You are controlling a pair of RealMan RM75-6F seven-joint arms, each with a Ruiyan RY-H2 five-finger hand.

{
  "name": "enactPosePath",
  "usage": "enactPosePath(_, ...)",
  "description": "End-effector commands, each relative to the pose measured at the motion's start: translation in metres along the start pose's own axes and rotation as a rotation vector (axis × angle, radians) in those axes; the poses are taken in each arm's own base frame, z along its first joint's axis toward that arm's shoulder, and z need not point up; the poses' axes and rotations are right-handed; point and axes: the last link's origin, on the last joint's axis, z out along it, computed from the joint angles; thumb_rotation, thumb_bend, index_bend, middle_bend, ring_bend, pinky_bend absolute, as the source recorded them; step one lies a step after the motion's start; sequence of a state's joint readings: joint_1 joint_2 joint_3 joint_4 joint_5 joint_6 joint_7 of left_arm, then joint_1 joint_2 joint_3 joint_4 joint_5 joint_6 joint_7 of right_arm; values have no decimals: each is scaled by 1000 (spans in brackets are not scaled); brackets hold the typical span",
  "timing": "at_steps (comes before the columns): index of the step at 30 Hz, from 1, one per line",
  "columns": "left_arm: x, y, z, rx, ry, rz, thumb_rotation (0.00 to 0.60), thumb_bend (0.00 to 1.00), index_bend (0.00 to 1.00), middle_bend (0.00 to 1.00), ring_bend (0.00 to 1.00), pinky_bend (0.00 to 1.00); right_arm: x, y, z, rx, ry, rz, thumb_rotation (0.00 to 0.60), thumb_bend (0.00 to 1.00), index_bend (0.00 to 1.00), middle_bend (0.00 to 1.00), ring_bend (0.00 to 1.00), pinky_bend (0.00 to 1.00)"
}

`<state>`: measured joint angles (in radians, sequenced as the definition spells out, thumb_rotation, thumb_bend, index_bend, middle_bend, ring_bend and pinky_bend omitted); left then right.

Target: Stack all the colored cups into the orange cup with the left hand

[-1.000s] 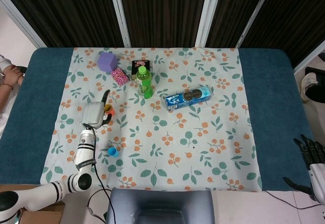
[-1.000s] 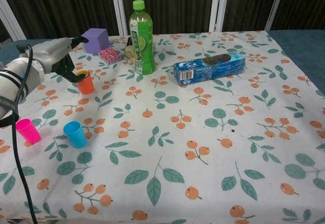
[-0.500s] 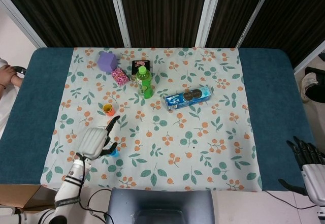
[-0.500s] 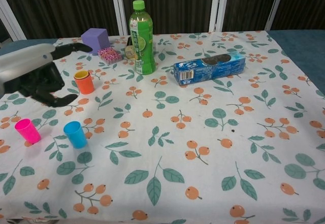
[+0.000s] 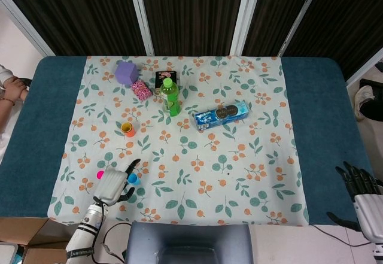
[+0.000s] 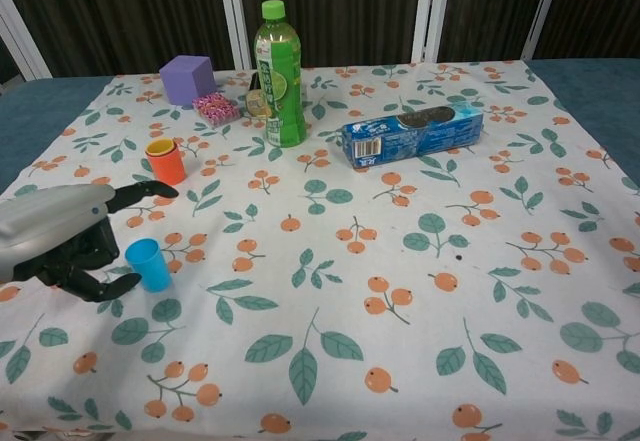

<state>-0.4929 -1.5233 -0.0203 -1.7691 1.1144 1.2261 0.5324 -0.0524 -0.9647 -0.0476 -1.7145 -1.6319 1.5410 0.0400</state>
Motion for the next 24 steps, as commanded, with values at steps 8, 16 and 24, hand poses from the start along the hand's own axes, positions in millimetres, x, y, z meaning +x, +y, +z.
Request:
enactPosePath(8, -7, -5, 9, 25, -2, -5, 600, 365, 292, 1000, 1000, 1000, 0, 0, -1, 10, -12, 4, 600, 196, 0, 0, 0, 0)
enactPosePath(16, -12, -4, 17, 26, -1, -1, 600, 365, 382, 1000, 1000, 1000, 3, 2, -1, -2, -5, 15, 600, 196, 0, 0, 0, 0)
enactPosePath(24, -13, -9, 24, 52, 10, 7, 600, 366, 540, 1000, 1000, 1000, 5, 3, -2, 0, 1, 20, 600, 196, 0, 0, 0, 0)
